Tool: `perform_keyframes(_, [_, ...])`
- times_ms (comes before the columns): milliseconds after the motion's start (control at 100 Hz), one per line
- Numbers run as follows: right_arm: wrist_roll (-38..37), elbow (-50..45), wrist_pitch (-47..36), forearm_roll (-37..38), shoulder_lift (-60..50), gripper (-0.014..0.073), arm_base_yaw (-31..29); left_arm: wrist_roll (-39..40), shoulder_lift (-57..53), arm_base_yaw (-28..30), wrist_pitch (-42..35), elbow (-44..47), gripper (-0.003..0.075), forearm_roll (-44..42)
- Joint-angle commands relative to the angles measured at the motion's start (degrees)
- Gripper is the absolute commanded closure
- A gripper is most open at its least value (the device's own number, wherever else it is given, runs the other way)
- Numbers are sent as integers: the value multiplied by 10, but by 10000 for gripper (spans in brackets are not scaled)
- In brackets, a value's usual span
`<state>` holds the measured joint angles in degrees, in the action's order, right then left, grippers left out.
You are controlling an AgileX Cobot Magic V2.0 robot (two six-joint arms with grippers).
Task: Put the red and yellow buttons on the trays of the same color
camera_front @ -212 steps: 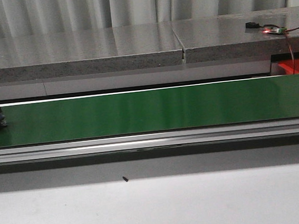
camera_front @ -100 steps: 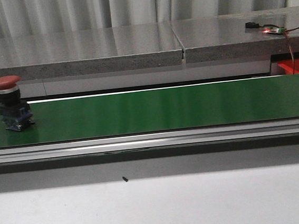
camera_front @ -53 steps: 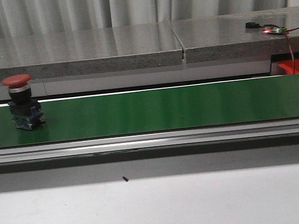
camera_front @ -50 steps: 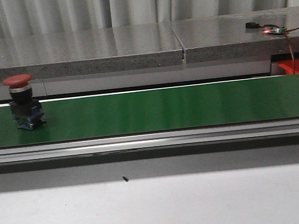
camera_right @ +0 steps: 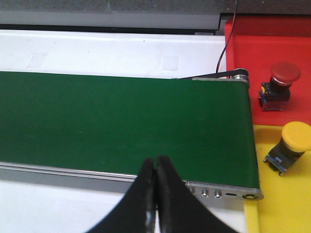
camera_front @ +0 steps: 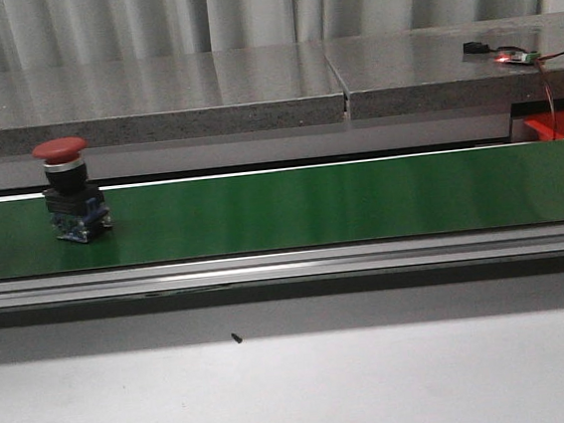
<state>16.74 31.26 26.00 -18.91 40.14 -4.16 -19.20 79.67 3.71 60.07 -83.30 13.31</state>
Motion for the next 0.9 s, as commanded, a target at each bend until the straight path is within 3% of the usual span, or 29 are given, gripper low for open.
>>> perform_keyframes(0, [5,15,-32,-10,-3,661,1,10,-42,-31,-37,-2,739,0])
perform_keyframes(160, [5,15,-27,-12,-3,661,1,63,-95,-67,-55,39,739,-64])
perform_keyframes(890, [5,15,-4,-15,-3,661,1,63,-422,-80,-99,314,739,-36])
